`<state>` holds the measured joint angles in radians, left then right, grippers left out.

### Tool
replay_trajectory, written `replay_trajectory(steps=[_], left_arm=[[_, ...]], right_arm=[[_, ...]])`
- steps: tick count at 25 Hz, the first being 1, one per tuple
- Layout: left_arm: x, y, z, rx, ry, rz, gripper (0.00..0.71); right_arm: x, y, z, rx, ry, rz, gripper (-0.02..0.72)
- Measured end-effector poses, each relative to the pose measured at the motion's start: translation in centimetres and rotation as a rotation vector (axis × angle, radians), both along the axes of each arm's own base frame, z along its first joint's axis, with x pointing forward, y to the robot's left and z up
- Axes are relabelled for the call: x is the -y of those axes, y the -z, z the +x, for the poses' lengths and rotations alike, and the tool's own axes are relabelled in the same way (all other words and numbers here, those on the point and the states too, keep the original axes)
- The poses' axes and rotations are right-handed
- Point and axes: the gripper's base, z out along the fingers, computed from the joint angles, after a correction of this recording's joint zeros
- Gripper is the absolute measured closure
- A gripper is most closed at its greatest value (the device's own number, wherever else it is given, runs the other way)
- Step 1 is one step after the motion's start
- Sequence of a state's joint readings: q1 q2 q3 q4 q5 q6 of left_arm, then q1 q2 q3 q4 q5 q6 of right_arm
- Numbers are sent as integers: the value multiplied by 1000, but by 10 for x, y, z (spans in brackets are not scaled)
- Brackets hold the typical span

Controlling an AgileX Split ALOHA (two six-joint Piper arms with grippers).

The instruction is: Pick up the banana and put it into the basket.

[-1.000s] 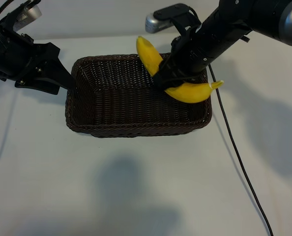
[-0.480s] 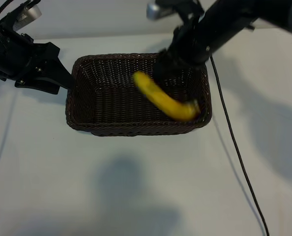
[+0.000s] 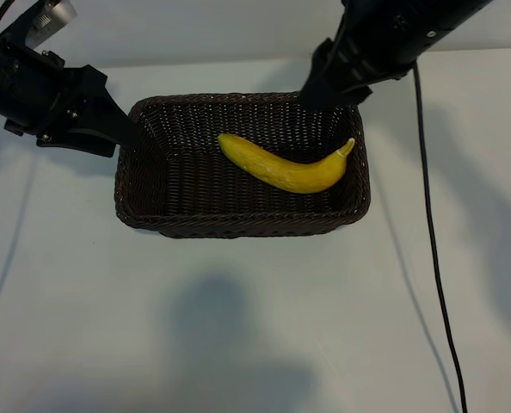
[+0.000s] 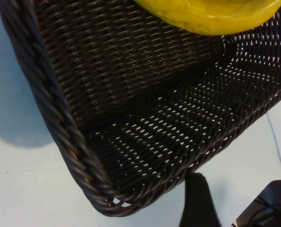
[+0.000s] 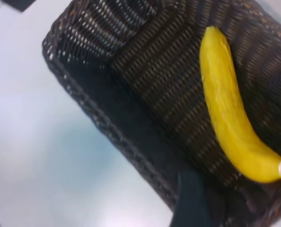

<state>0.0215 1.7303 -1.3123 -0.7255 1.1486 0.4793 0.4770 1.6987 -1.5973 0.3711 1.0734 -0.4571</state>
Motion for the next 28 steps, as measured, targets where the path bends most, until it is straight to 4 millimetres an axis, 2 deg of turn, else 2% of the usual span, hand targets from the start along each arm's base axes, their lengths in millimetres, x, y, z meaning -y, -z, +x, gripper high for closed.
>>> replay_trajectory(steps=[4, 10, 13, 19, 28], left_arm=[[0, 0, 0, 4, 5, 0, 210], [0, 0, 0, 1, 8, -1, 210], [0, 0, 0, 0, 9, -1, 210], [0, 0, 0, 2, 9, -2, 210], [0, 0, 0, 2, 8, -1, 210]], right_arm=[[6, 1, -4, -21, -21, -68, 178], [6, -7, -9, -2, -80, -13, 178], [22, -16, -14, 15, -64, 31, 178], [60, -4, -23, 6, 21, 32, 178], [67, -12, -39, 10, 17, 34, 178]])
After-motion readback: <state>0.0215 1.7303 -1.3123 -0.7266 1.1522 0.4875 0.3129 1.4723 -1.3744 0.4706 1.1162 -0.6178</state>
